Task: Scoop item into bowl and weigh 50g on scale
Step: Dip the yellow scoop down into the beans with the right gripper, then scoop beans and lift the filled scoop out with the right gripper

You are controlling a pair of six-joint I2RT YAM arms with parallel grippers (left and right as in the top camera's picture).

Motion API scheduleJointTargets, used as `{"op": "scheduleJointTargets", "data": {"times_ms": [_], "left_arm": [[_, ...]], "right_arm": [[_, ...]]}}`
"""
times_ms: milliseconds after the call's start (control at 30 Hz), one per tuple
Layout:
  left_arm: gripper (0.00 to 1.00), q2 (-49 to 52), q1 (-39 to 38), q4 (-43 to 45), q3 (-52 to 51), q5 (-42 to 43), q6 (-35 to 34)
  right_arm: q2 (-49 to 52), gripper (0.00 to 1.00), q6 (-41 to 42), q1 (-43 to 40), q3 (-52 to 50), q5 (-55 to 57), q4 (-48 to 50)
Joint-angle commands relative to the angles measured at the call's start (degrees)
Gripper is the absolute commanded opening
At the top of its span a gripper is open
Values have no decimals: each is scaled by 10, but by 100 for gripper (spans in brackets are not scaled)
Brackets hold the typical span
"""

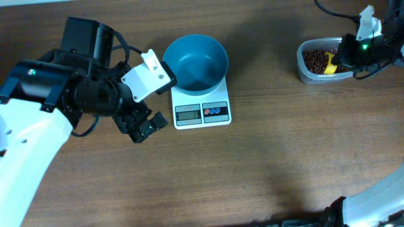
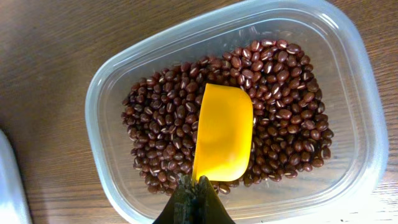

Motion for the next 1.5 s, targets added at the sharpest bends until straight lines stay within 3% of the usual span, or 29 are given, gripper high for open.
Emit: {"op": "scheduleJointTargets", "data": {"times_ms": [0, 233, 500, 733, 1467], "left_arm": [[99, 2, -2, 1, 10, 2, -9], [99, 2, -2, 1, 10, 2, -9], [99, 2, -2, 1, 10, 2, -9], [99, 2, -2, 1, 10, 3, -9], [99, 2, -2, 1, 10, 2, -9]], "right_arm": [[8, 4, 32, 0, 5, -54, -10], [66, 4, 64, -8, 5, -97, -24], [68, 4, 65, -73, 5, -97, -68], [68, 4, 64, -75, 5, -97, -58], [-14, 4, 30, -73, 37, -80, -57]]}}
